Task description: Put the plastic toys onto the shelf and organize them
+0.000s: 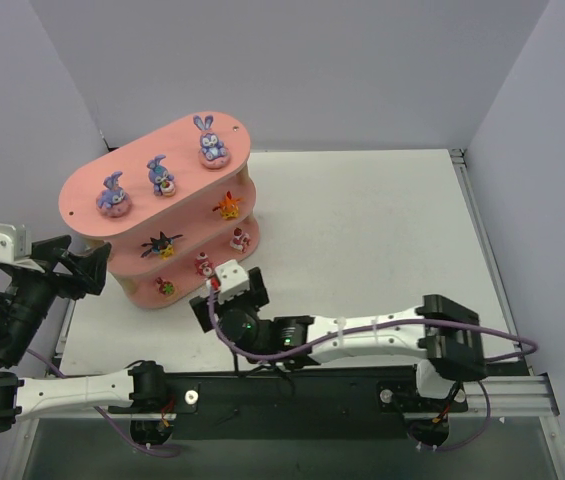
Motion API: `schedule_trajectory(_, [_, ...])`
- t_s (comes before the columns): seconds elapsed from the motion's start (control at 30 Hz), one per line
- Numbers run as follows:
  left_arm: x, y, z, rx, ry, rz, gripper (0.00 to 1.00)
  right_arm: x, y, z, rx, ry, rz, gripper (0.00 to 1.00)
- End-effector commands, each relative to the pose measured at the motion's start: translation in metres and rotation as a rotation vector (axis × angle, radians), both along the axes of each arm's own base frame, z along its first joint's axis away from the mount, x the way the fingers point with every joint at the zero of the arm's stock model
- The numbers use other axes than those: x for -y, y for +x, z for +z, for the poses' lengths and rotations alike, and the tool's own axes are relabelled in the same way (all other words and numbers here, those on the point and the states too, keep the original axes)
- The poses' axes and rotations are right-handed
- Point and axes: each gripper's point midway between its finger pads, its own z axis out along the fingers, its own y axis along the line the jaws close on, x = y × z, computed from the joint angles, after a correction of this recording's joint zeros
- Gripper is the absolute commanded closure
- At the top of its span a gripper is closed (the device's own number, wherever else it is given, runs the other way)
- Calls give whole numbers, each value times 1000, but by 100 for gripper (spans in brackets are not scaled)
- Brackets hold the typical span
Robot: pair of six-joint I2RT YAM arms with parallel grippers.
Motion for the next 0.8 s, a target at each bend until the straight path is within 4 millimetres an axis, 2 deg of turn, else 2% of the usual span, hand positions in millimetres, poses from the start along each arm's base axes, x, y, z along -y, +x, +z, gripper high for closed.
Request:
schedule_trajectory(0.0, [1,-2,-1,-10,-37,-22,19,85,5,27,1,2,-168,6])
schedule_trajectory(0.03, [0,-2,-3,-14,-36,-22,19,102,4,47,4,58,-188,6])
schedule_trajectory(0.07, [0,-2,-6,-20,-27,-22,19,119,4,40,6,26,-205,6])
schedule_trajectory(0.13, [-1,-4,-11,-29,-30,-30,19,145,4,60,20,82,-238,6])
schedule_trajectory(0.17, [-1,-4,-13,-33,-29,-33,19,157,4,58,23,56,-248,5])
schedule_trajectory(0.23, [-4,-5,-22,-47,-28,-26,19,174,4,74,28,99,-284,4])
schedule_trajectory(0.33, [-7,-6,-38,-70,-19,-19,19,200,2,79,23,67,-312,4])
schedule_trajectory(0.53, [-11,-13,-55,-111,-60,-56,19,221,-3,87,0,139,-286,4])
schedule_trajectory(0.77, [-15,-18,-60,-137,-80,-81,19,234,-6,95,-1,188,-278,4])
